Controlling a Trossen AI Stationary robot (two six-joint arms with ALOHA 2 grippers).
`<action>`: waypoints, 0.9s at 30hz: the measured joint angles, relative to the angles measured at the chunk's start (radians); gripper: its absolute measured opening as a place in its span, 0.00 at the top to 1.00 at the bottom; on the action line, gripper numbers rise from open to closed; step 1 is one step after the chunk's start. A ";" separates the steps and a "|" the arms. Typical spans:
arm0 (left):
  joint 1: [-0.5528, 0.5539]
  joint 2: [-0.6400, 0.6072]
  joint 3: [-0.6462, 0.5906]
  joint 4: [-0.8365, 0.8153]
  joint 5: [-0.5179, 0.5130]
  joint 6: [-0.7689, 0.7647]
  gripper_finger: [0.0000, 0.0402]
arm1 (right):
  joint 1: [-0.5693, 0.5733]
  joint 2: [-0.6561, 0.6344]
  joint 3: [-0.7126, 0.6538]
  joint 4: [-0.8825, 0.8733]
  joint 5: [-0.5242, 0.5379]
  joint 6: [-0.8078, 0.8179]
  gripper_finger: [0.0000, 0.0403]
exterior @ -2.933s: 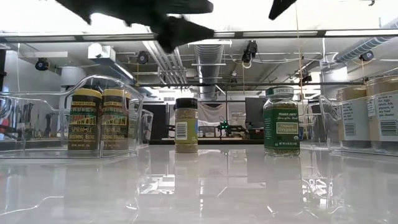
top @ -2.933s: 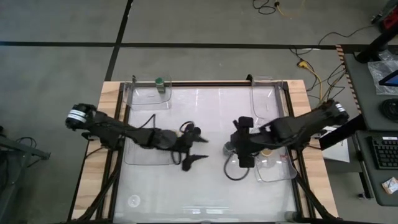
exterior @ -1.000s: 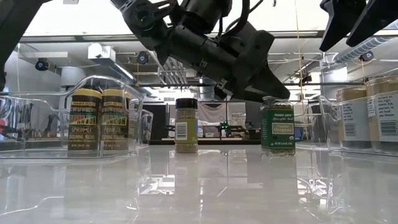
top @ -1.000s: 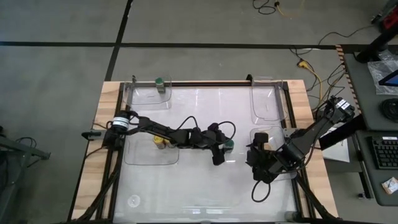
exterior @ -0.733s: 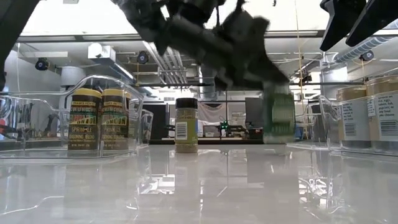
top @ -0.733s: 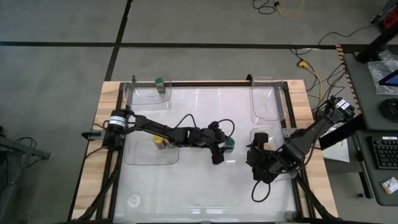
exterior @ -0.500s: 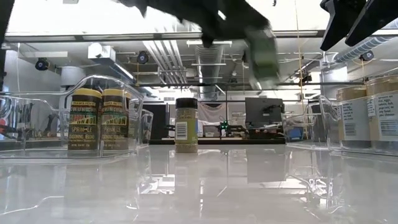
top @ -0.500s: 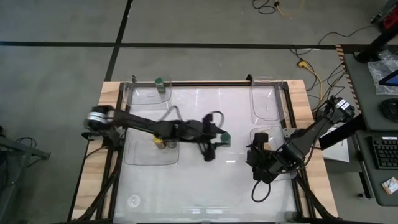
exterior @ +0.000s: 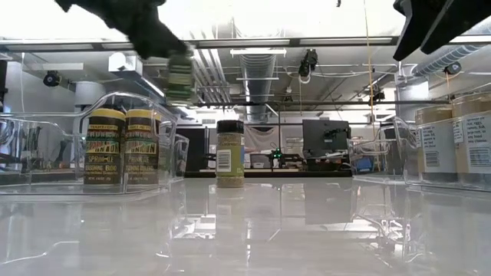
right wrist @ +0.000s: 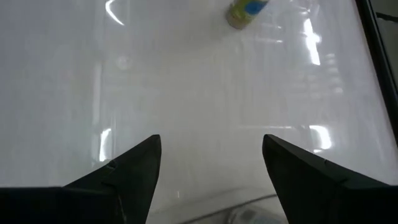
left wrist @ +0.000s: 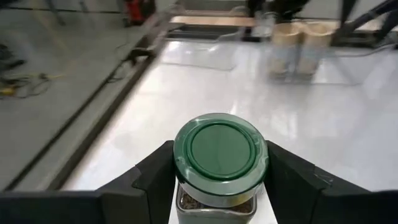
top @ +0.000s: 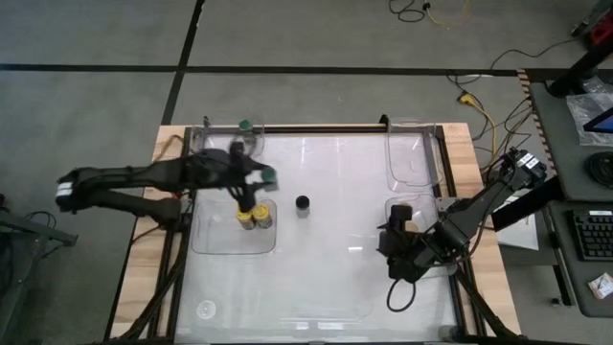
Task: Sort spices by type
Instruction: Put the green spice bottle into the top left transparent bin
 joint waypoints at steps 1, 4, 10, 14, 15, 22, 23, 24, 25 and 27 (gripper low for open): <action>0.025 -0.036 -0.006 -0.024 0.002 0.018 0.54 | -0.002 0.000 0.000 0.010 0.000 -0.007 0.33; 0.125 -0.121 -0.005 -0.093 0.038 0.086 0.54 | -0.005 0.000 0.000 0.039 0.001 -0.023 0.35; 0.370 -0.130 0.003 -0.228 0.117 0.200 0.54 | -0.030 0.000 0.002 0.096 0.030 -0.043 0.37; 0.499 -0.086 0.000 -0.150 0.187 0.241 0.54 | -0.059 0.000 0.002 0.132 0.061 -0.056 0.39; 0.523 -0.073 -0.003 -0.142 0.189 0.244 0.54 | -0.068 0.000 0.002 0.141 0.062 -0.062 0.40; 0.603 0.025 -0.011 -0.100 0.070 0.219 0.54 | -0.114 0.000 0.002 0.196 0.061 -0.103 0.41; 0.604 0.041 -0.014 -0.095 0.067 0.228 0.54 | -0.119 0.000 0.002 0.195 0.061 -0.107 0.41; 0.604 0.058 -0.014 -0.082 0.068 0.233 0.54 | -0.125 0.000 0.002 0.196 0.061 -0.113 0.41; 0.606 0.076 -0.013 -0.062 0.070 0.238 0.54 | -0.130 0.000 0.002 0.196 0.060 -0.114 0.40; 0.616 0.114 -0.011 -0.051 0.083 0.245 0.54 | -0.140 0.000 0.002 0.196 0.060 -0.115 0.40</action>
